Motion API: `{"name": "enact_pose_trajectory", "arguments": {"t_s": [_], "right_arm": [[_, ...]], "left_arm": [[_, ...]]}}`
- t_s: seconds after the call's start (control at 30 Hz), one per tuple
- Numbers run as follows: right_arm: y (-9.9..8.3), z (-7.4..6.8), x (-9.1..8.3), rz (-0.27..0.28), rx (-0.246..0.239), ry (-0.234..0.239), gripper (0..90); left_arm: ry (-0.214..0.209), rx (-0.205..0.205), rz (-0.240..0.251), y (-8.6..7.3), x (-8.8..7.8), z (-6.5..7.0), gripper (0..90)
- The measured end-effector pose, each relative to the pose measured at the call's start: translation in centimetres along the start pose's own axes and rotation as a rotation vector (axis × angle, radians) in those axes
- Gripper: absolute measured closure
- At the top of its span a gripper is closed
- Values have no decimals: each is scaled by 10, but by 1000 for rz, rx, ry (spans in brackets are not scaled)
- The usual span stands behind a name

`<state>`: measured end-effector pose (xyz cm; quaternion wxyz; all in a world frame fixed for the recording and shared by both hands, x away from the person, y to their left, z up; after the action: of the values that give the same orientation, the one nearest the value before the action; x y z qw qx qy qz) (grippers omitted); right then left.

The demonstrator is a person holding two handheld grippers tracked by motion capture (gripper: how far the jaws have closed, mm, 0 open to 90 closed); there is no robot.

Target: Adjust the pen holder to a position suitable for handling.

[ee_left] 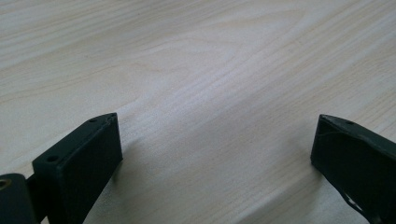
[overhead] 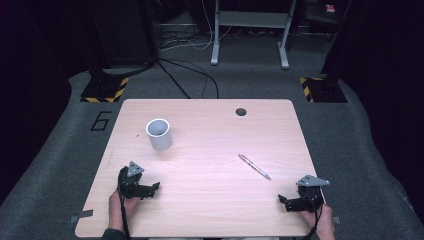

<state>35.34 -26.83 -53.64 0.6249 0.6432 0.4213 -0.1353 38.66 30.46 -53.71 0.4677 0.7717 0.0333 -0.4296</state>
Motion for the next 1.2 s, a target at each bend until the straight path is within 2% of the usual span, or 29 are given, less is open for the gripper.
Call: {"name": "enact_pose_trajectory", "arguments": {"t_s": [0.33,0.4,0.5,0.57,0.63,0.67,0.8,0.9,1.07,1.13,1.2], "right_arm": [[0,0,0,0,-4,-1,0],[0,0,0,1,-7,-2,0],[0,0,0,0,-4,-1,0],[0,0,0,4,-6,-4,0],[0,0,0,4,-5,-4,0],[0,0,0,2,-10,-4,0],[0,0,0,4,-10,-5,0],[0,0,0,1,-8,-4,0],[0,0,0,2,-5,-2,0],[0,0,0,0,-5,-1,0],[0,0,0,0,-5,-1,0]], "left_arm": [[10,-10,-3,0,0,1,18],[25,-21,-5,0,-1,2,18],[14,-28,10,0,1,2,3],[-10,-29,-1,1,-1,0,4],[-11,-60,24,3,-1,0,3],[-22,-60,22,4,-3,-3,3],[-19,-94,41,11,-7,-8,3],[-12,-89,47,18,-9,-13,3],[-2,-110,75,29,-13,-22,3],[-7,-112,69,34,-15,-27,3],[7,-113,80,38,-15,-29,3]]}}
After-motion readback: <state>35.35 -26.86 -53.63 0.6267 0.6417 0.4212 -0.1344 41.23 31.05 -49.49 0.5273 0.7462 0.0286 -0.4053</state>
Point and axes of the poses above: each handheld gripper's, and its own axes: x roughly forward along the jaws, y roughly out of its top, z roughly to its right, the point moved 1 cm from there along x, roughly forward along the jaws, and after that the axes turned 15 degrees about x, right-handed, at the moved point
